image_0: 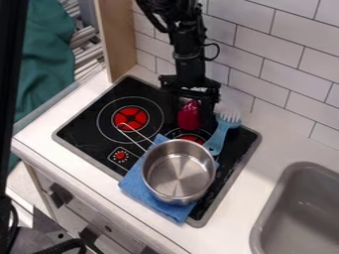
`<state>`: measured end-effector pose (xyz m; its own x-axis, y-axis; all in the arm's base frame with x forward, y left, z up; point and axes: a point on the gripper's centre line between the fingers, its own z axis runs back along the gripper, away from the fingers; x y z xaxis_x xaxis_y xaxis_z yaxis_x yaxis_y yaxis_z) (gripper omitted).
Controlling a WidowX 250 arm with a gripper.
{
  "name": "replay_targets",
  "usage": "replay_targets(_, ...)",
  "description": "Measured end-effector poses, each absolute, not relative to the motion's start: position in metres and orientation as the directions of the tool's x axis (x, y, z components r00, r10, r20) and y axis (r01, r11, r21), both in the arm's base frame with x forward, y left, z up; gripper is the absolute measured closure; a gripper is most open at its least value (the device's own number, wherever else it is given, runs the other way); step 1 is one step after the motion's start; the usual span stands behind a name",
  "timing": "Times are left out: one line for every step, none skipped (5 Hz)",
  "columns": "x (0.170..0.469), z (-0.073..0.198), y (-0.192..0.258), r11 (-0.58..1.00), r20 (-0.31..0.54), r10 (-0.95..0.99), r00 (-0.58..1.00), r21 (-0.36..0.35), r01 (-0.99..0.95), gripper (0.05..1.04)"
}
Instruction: Take the red object out of the pot and put it on the top of the burner
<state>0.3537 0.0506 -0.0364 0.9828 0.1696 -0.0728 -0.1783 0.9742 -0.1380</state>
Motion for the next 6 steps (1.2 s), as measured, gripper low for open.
replay_targets(0.338,-0.031,0.049,0.976,-0.070,0.161,0.985,-0.134,-0.169,0.077)
replay_targets(0.331,0.001,0.049,0.982,-0.001,0.147,0.989,-0.118,-0.146,0.079)
replay_targets(0.320,0.020,0.046,0.989,0.034,0.115,0.993,-0.100,-0.111,0.079)
replay_targets(0.315,0.030,0.040,0.993,0.047,0.084,0.995,-0.091,-0.080,0.079)
replay_targets(0.309,0.033,0.037,0.995,0.047,0.068,0.997,-0.080,-0.064,0.079)
replay_targets(0.300,0.030,0.034,0.995,0.028,0.079,0.996,-0.064,-0.078,0.079)
